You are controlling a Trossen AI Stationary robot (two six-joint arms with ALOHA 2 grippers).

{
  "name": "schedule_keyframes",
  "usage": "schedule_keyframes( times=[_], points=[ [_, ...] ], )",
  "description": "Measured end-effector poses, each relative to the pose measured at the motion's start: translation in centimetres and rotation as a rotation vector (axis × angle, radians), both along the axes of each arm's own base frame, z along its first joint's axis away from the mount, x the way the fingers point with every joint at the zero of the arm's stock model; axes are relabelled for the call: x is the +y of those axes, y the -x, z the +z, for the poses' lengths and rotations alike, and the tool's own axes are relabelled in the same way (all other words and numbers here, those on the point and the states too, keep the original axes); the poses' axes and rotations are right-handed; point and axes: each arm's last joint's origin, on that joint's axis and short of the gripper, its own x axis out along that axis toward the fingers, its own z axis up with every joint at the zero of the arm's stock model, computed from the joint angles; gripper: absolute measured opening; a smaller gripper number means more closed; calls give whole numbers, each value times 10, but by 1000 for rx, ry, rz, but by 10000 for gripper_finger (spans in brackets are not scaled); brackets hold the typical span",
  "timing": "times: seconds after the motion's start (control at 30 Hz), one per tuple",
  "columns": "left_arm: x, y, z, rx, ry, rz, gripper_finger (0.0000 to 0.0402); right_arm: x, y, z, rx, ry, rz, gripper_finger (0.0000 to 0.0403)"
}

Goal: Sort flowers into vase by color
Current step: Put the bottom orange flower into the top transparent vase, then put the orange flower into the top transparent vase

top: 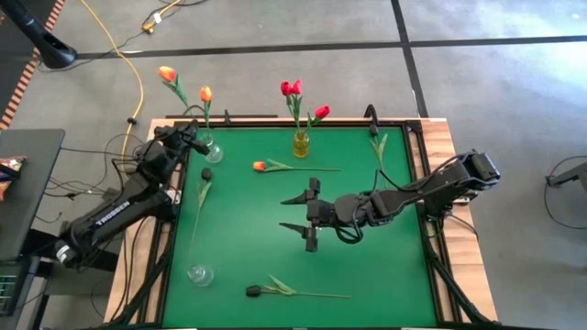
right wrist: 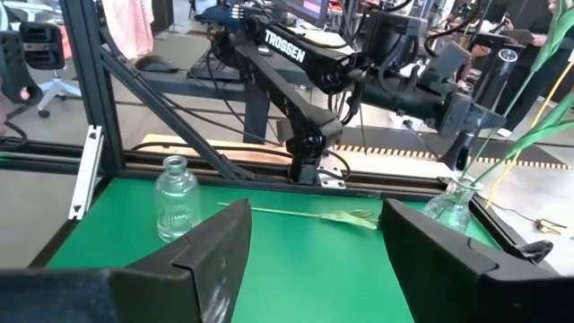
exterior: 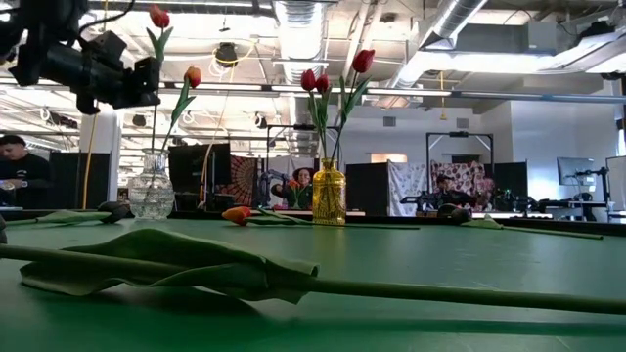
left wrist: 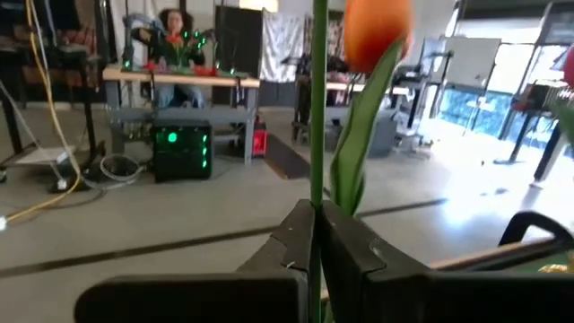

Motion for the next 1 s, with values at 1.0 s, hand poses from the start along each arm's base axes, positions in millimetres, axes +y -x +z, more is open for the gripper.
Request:
schedule_keyframes(
  times=[1.0],
  points=[
    [9,-7,-16,43,176,-111,103,-19,-4,-5,47,12,-55,277]
  ],
)
